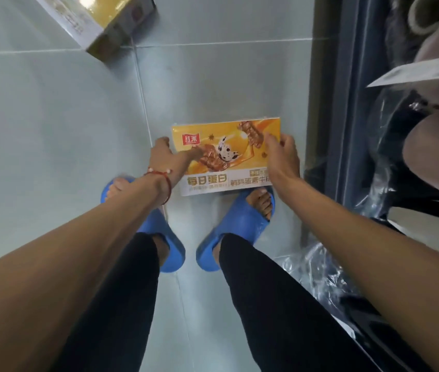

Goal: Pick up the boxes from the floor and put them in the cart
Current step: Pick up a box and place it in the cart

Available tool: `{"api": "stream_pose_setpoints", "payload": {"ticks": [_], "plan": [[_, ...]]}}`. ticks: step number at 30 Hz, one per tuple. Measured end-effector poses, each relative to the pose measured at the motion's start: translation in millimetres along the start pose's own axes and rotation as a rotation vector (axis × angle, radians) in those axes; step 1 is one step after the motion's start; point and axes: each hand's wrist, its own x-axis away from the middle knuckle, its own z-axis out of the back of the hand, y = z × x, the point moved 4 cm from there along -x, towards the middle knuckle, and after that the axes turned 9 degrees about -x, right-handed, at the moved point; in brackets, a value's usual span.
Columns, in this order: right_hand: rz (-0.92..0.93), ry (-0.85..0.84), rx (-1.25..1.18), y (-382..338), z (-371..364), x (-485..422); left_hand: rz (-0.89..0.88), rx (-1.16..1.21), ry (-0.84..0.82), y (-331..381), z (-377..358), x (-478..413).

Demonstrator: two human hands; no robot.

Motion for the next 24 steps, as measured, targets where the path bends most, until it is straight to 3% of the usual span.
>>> {"api": "stream_pose_setpoints", "payload": {"ticks": [5, 10, 15, 24], "plan": [[-0.072, -0.006, -0.039, 2, -16, -34, -0.022, 0.134, 0.072, 3, -12, -36], [-0.159, 0.013, -0.052, 3, -18, -37, 0.035, 0.216, -0.024, 1, -22, -41], [-0.162, 0.088, -0.096, 2, -11, -2, 0.076, 0.31, -0.006, 5, -12, -22], [-0.2, 0.072, -0.227, -39, 20, 110, 0.101, 0.322, 0.02, 22, 54, 82]]}}
